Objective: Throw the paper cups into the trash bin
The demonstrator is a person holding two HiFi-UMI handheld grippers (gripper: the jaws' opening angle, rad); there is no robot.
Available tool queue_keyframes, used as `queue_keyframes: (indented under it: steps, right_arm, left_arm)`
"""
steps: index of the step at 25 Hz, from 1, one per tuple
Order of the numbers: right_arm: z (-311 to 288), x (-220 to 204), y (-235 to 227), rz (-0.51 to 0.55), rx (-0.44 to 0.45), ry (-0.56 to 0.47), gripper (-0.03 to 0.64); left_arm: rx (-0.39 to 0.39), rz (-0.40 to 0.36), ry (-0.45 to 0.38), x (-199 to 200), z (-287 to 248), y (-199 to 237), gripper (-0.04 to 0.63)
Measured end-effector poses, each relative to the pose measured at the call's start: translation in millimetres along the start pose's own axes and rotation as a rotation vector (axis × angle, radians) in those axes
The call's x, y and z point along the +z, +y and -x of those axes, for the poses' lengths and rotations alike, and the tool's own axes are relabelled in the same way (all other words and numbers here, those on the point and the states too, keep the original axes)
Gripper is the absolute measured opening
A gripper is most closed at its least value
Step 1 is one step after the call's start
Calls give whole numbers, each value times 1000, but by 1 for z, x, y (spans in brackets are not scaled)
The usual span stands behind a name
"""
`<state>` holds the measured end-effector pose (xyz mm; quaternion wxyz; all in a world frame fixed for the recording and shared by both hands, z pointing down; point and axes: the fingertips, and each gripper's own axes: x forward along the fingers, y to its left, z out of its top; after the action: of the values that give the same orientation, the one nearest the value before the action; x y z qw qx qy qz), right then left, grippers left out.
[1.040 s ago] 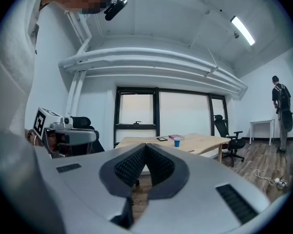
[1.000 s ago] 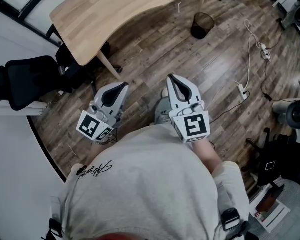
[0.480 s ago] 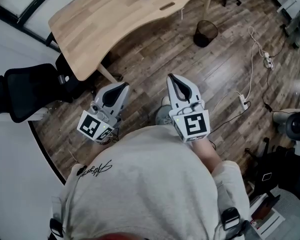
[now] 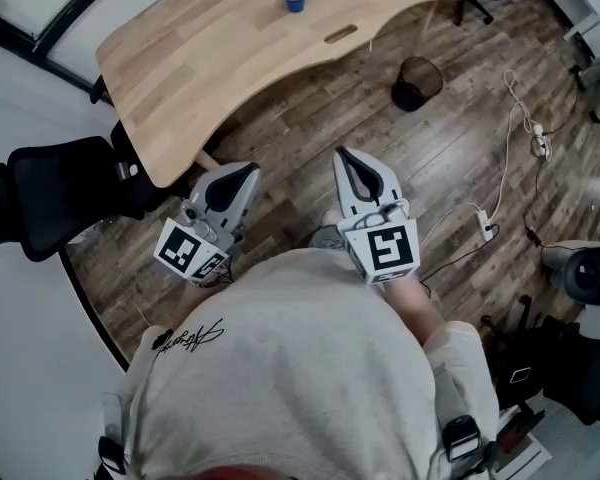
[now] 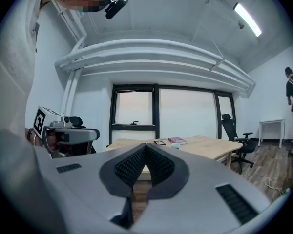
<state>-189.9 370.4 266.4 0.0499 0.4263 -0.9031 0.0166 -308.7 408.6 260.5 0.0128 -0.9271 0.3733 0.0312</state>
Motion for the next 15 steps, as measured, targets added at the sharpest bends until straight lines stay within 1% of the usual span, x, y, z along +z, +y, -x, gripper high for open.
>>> queue_keyframes:
  steps: [9,15]
  right_arm:
    - [-38,14,-56,4,18,-33,9]
    - [-54,10,-89,3,35,-14,9]
  left_arm:
    - [0,-6,7,1,-59,28,3]
    - [4,-2,0,-2,-94,41,3]
